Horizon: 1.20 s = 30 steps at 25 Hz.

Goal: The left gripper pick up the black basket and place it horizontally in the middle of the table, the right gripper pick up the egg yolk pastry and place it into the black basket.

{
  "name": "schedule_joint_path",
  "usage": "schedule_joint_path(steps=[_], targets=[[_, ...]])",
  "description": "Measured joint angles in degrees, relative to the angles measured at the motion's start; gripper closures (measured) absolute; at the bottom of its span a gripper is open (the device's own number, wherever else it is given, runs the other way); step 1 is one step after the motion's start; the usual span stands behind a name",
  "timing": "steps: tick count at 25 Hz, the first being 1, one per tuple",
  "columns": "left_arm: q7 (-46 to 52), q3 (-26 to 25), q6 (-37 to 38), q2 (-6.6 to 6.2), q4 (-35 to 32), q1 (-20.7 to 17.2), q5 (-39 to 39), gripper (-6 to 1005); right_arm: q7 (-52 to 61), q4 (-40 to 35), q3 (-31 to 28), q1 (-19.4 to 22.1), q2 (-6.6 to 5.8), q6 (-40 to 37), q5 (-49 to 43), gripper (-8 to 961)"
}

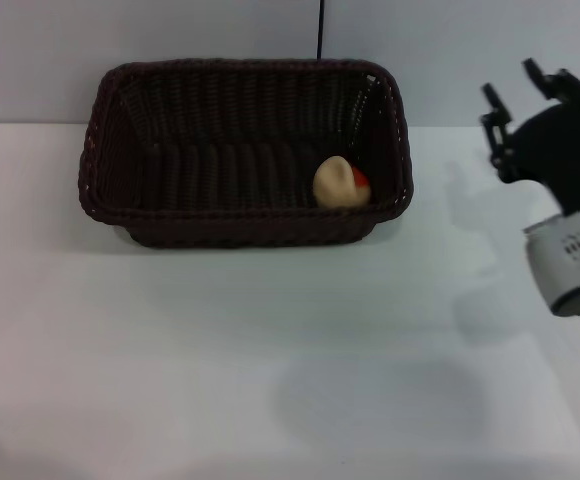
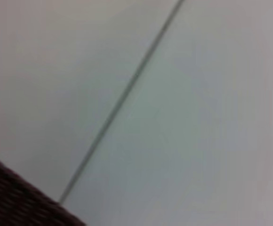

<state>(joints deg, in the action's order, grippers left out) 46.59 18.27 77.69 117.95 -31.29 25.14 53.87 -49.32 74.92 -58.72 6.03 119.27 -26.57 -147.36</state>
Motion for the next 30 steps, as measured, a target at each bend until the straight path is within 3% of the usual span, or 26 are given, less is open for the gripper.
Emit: schedule_joint_path(steps=[7, 10, 11, 13, 15, 22, 25, 30], targets=[[-0.34, 0.32, -0.36, 0.0, 0.81, 0.15, 0.05, 241, -3.01, -1.4, -0.55, 3.5, 0.27, -9.86, 7.14, 575], [-0.43, 0.38, -0.54, 0.0, 0.99, 0.21, 0.26, 241, -12.13, -4.06, 3.06, 3.33, 0.26, -21.61, 20.5, 575], [-0.43, 0.38, -0.54, 0.0, 0.99, 0.21, 0.26, 241, -12.13, -4.06, 3.06, 3.33, 0.26, -21.61, 20.5, 575], [-0.49, 0.43, -0.74, 0.0, 1.5, 0.29, 0.4, 241, -15.52, -5.63, 6.43, 2.58, 0.03, -31.13, 28.45, 575], [-0.54, 0.44, -0.94, -0.01, 1.66, 0.34, 0.45, 241, -15.81, -6.55, 7.85, 2.42, -0.02, -35.67, 30.99, 575], [-0.69, 0.45, -1.51, -0.13, 2.12, 0.73, 0.53, 241, -14.8, -9.5, 12.1, 2.32, -0.05, -47.13, 34.78, 576], [-0.71, 0.45, -1.83, -0.17, 2.18, 1.02, 0.45, 241, -8.89, -13.23, 13.86, 2.31, -0.08, -54.73, 34.95, 576], [-0.71, 0.45, -2.42, -0.25, 2.2, 1.15, 0.53, 241, -2.69, -15.97, 14.21, 2.66, -0.1, -59.13, 34.99, 575]])
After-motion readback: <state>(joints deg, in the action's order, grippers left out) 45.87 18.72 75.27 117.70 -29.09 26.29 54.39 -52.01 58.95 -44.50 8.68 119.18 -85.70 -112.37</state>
